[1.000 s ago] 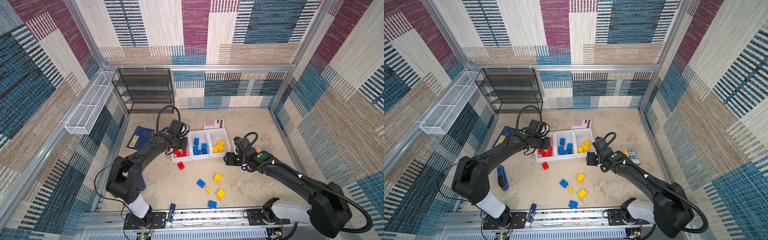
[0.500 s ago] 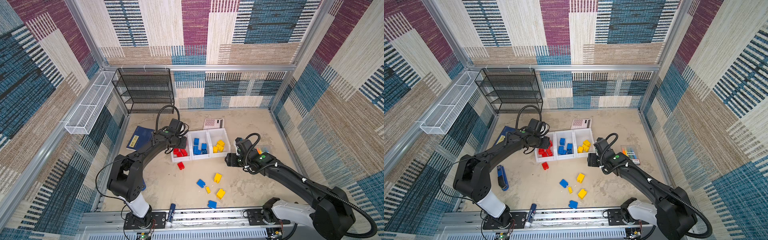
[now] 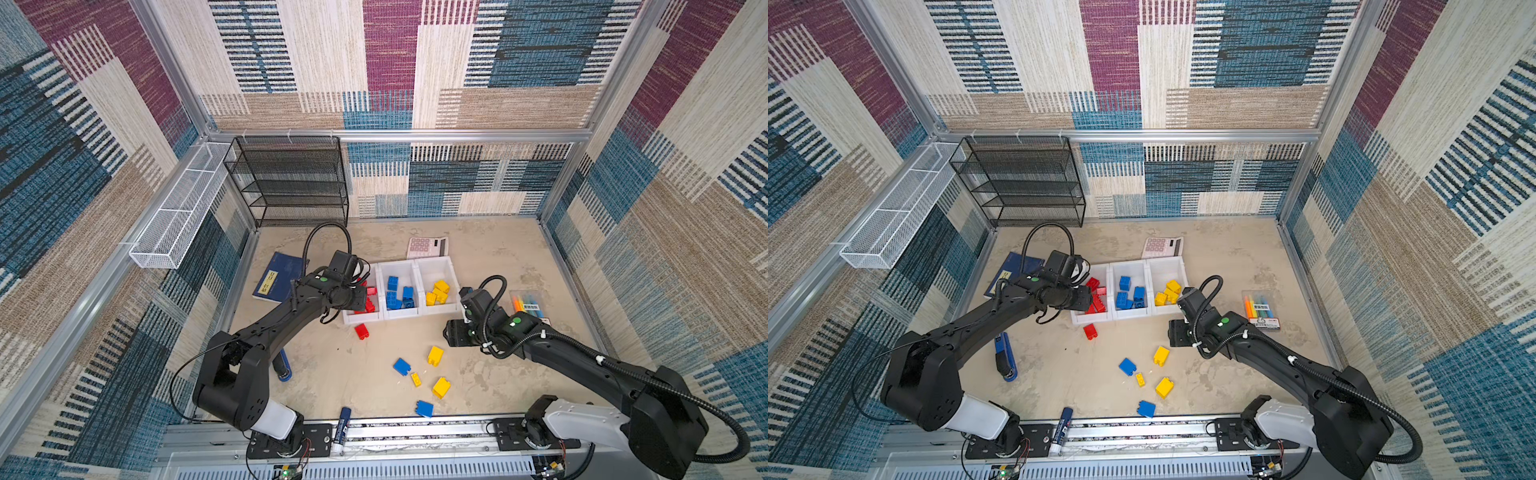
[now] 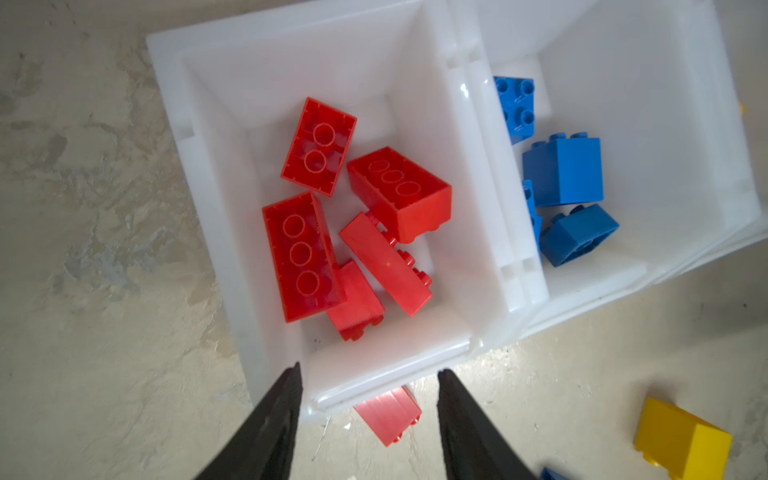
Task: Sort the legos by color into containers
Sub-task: 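Release the red brick with the left gripper while the right grasps a yellow brick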
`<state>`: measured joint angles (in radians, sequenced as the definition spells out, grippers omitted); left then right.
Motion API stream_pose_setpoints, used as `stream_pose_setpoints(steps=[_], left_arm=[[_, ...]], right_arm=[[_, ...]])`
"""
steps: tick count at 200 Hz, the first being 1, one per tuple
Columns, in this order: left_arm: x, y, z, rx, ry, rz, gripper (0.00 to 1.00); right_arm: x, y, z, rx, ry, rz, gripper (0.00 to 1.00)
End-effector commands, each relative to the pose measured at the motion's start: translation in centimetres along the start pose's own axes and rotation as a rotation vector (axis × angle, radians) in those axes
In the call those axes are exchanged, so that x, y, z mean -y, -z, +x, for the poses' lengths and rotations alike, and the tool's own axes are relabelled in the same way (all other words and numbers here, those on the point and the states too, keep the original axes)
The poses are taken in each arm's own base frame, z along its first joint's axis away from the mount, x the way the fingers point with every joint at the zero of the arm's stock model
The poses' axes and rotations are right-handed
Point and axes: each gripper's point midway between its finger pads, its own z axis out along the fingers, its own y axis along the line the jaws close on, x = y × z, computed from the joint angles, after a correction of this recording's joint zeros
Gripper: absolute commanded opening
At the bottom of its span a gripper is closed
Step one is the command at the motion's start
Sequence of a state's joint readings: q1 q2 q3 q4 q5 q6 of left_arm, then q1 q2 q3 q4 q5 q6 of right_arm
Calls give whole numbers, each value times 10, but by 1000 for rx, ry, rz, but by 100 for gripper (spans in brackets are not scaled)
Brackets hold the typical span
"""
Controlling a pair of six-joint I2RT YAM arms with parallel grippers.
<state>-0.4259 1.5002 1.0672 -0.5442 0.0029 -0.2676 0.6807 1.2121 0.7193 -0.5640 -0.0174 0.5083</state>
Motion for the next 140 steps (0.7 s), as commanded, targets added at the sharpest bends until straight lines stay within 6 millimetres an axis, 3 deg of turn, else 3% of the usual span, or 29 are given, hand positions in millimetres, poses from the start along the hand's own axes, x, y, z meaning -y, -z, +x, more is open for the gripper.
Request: stream_pose_setpoints(steps=[1, 39, 95, 140], left_arm=[[-5, 2, 4, 12, 42, -15, 56], [-8, 5, 10, 8, 51, -16, 56], [-7, 1, 17, -9, 59, -7, 56], [-9, 3, 21, -7, 57, -14, 56]], right_arm=[[-15, -9, 12, -39, 25, -17, 72], [-20, -23, 34, -127, 16, 43, 72], [-37, -34, 25, -108, -22, 54, 72], [-19, -39, 36, -149, -50, 152, 71]])
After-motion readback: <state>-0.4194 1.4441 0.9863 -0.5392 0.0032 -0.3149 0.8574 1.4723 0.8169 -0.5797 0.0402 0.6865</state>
